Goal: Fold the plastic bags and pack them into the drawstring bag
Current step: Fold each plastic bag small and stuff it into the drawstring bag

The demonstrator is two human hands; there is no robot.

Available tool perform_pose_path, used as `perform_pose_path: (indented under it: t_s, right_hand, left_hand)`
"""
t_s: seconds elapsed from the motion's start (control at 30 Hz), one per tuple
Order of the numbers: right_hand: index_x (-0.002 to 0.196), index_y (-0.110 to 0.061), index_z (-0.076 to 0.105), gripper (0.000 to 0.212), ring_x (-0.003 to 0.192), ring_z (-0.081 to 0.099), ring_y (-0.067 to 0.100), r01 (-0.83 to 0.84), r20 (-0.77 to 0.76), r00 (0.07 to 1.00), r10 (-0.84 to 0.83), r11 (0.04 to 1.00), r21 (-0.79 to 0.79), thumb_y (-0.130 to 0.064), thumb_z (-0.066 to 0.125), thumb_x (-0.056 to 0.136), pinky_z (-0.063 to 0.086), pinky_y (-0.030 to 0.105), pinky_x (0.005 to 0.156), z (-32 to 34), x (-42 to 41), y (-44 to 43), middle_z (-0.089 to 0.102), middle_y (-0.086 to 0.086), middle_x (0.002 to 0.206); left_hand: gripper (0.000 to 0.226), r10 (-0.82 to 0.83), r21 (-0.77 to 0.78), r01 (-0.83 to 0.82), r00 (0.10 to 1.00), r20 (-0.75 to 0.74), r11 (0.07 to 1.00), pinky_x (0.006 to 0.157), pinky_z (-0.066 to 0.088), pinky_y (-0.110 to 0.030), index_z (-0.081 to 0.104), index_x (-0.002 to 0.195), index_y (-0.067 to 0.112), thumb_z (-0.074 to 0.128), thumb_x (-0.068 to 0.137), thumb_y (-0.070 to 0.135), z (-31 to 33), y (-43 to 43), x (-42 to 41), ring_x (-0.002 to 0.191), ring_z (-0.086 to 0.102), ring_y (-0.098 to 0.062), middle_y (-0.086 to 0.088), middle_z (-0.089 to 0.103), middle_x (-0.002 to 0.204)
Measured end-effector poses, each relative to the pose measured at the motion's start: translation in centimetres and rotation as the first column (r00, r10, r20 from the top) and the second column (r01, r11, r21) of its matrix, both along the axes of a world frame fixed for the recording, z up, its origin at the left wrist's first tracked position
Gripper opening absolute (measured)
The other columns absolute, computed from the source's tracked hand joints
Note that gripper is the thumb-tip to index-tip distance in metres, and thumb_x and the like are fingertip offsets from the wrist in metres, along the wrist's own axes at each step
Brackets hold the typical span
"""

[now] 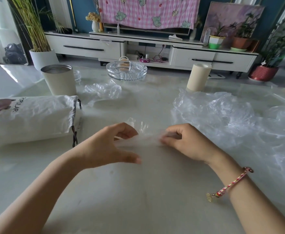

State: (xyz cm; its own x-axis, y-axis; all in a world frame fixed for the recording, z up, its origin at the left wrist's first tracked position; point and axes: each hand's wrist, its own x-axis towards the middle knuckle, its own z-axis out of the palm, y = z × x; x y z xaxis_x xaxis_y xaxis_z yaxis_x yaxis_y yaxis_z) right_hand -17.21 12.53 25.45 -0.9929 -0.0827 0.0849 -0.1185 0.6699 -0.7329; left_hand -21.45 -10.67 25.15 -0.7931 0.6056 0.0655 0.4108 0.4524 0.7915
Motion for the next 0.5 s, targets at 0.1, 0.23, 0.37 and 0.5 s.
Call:
perform_pose_path:
  t_s: [0.1, 0.23, 0.37, 0.5]
  right_hand:
    - [0.084, -0.008, 0.071, 0.014, 0.082, 0.062, 0.01, -0.004, 0.065, 0.998, 0.005, 1.0, -0.018, -0.021, 0.065, 0.087, 0.049, 0.03, 0.083, 0.4, 0.3, 0.5, 0.071, 0.01, 0.088]
    - [0.083, -0.001, 0.067, 0.03, 0.08, 0.067, 0.016, 0.06, 0.111, 0.993, -0.045, 0.989, -0.133, -0.031, 0.064, 0.086, 0.049, 0.022, 0.077, 0.6, 0.5, -0.2, 0.071, 0.008, 0.082]
    - [0.058, -0.009, 0.049, 0.048, 0.064, 0.059, 0.026, 0.288, -0.038, 0.958, -0.285, 0.944, 0.163, -0.043, 0.053, 0.091, 0.04, 0.029, 0.06, -1.0, -0.2, -2.4, 0.055, 0.002, 0.055]
    - [0.071, -0.016, 0.043, 0.035, 0.083, 0.057, 0.034, 0.41, -0.188, 0.912, -0.365, 0.815, 0.41, -0.041, 0.047, 0.094, 0.034, 0.032, 0.065, -1.3, -0.6, -3.9, 0.06, 0.008, 0.078]
  left_hand:
    - [0.018, 0.116, 0.023, -0.114, 0.988, -0.105, 0.993, 0.073, 0.043, -0.009, 0.064, 0.079, 0.034, 0.078, 0.069, 0.037, -0.1, 0.2, -0.1, 0.077, 0.06, 0.004, 0.014, 0.066, 0.082]
    - [0.023, 0.295, 0.108, -0.289, 0.955, -0.041, 0.951, 0.058, 0.049, -0.022, 0.064, 0.069, 0.015, 0.058, 0.091, 0.019, -0.4, 0.6, -0.3, 0.053, 0.058, -0.009, -0.003, 0.067, 0.064]
    - [0.028, 0.427, -0.118, -0.476, 0.855, -0.293, 0.872, 0.061, 0.045, -0.033, 0.057, 0.073, 0.015, 0.054, 0.091, 0.035, -1.3, 1.5, 0.0, 0.071, 0.06, -0.027, 0.0, 0.064, 0.069]
    - [0.028, 0.488, -0.244, -0.632, 0.744, -0.456, 0.735, 0.067, 0.035, -0.033, 0.05, 0.109, 0.012, 0.046, 0.096, 0.036, -1.3, 2.5, 0.2, 0.093, 0.056, -0.037, -0.01, 0.05, 0.109]
